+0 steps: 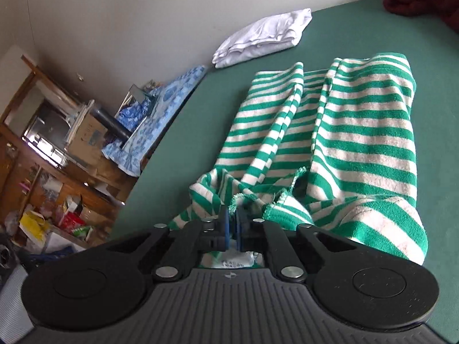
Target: Fold clothes
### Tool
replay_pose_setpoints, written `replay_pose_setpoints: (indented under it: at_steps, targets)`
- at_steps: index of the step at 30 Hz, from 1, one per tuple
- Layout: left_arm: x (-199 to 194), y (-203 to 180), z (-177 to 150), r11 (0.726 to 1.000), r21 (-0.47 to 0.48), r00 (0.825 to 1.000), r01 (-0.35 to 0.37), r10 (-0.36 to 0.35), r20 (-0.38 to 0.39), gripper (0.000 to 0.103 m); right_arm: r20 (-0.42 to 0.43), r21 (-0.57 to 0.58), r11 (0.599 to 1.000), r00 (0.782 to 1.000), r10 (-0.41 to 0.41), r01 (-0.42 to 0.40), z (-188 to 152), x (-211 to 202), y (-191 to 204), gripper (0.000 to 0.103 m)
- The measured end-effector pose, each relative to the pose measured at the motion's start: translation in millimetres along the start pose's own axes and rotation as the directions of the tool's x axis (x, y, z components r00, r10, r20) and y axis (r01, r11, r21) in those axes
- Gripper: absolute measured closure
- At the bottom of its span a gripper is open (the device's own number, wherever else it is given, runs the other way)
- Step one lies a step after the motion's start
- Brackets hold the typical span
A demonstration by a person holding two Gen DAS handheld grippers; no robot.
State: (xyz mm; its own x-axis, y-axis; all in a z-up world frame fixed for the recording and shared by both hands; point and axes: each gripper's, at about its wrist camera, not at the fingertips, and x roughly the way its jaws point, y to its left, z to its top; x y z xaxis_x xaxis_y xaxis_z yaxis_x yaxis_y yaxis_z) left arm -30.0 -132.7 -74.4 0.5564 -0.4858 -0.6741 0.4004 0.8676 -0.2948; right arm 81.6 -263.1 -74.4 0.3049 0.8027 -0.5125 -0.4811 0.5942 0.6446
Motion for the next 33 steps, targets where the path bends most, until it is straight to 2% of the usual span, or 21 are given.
replay_pose_setpoints:
  at_steps: [2,5,8,10,12,14,15,18,19,20,21,22,24,26,28,30,32,33]
  targets:
    - [3.9,-1.6,-1.7,1.000,0.021,1.000,0.023,-0.022,-0.015,0.020,0.037,0.001,1.000,0.999,-0.019,0.019,-3.3,-18.0,-3.9,0.098]
    - [9.8,-4.0,-4.4,0.997,0.053,0.998,0.058,-0.056,-0.038,0.012,0.030,0.081,0.995,0.997,-0.066,0.064,-15.4,-24.0,-27.3,0.099]
    - [16.4,-10.0,-6.2,0.992,0.109,0.997,0.060,-0.053,-0.063,0.011,0.014,0.093,0.992,0.996,-0.087,0.085,-27.6,-14.3,-33.7,0.099]
    - [17.2,-14.9,-6.7,0.987,0.150,0.997,0.049,-0.039,-0.069,0.010,0.052,0.117,0.993,0.998,-0.033,0.027,-26.0,-22.5,-30.1,0.098]
    - [16.8,-15.5,-7.6,0.986,0.159,0.997,0.049,-0.038,-0.072,0.010,0.078,0.120,0.993,0.997,-0.002,-0.007,-22.8,-32.4,-25.6,0.090]
    - [16.7,-14.1,-6.9,0.987,0.150,0.997,0.051,-0.041,-0.069,0.010,0.085,0.096,0.995,0.996,-0.003,-0.005,-18.2,-43.3,-20.6,0.063]
    - [16.6,-13.9,-6.3,0.988,0.149,0.997,0.050,-0.041,-0.067,0.010,0.071,0.091,0.996,0.997,-0.013,0.006,-17.8,-44.9,-19.0,0.060]
    - [15.8,-15.9,-4.1,0.986,0.159,0.997,0.047,-0.037,-0.061,0.010,0.014,0.105,0.994,1.000,0.015,-0.017,-23.5,-36.9,-17.3,0.064]
    - [15.2,-16.9,-3.3,0.985,0.164,0.998,0.047,-0.038,-0.059,0.010,0.001,0.100,0.995,1.000,0.014,-0.014,-25.9,-31.1,-15.8,0.073]
    - [14.4,-17.8,-2.4,0.984,0.169,0.998,0.049,-0.040,-0.056,0.010,-0.010,0.093,0.996,1.000,0.010,-0.009,-28.2,-25.0,-14.2,0.089]
    - [13.2,-18.8,-1.6,0.983,0.173,0.998,0.054,-0.045,-0.053,0.011,-0.027,0.096,0.995,1.000,0.003,0.000,-28.5,-18.9,-13.9,0.097]
    - [11.7,-19.9,-1.1,0.982,0.179,0.998,0.059,-0.051,-0.049,0.011,-0.001,0.122,0.992,0.999,0.044,-0.044,-27.8,-22.4,-14.9,0.101]
    - [10.3,-22.7,-2.4,0.977,0.201,0.997,0.070,-0.062,-0.047,0.009,0.068,0.172,0.974,0.988,0.136,-0.146,-26.0,-31.8,-17.1,0.101]
    - [13.6,-22.9,-5.3,0.974,0.208,0.995,0.089,-0.076,-0.068,0.005,0.132,0.211,0.959,0.978,0.165,-0.190,-27.4,-41.1,-23.9,0.101]
    - [18.3,-22.0,-8.4,0.972,0.210,0.992,0.108,-0.090,-0.092,0.005,0.112,0.268,0.954,0.988,0.110,-0.136,-36.3,-39.0,-39.0,0.101]
    - [21.6,-21.5,-10.5,0.968,0.223,0.990,0.114,-0.093,-0.102,0.005,0.064,0.306,0.952,0.998,0.015,-0.034,-48.3,-33.8,-53.2,0.101]
    - [21.5,-23.7,-8.7,0.965,0.240,0.991,0.107,-0.084,-0.105,0.006,0.085,0.325,0.945,0.996,0.007,-0.035,-57.2,-32.6,-59.0,0.103]
    - [19.7,-24.6,-6.1,0.963,0.247,0.991,0.106,-0.081,-0.109,0.007,0.087,0.297,0.955,0.996,-0.013,-0.014,-58.5,-30.9,-55.5,0.103]
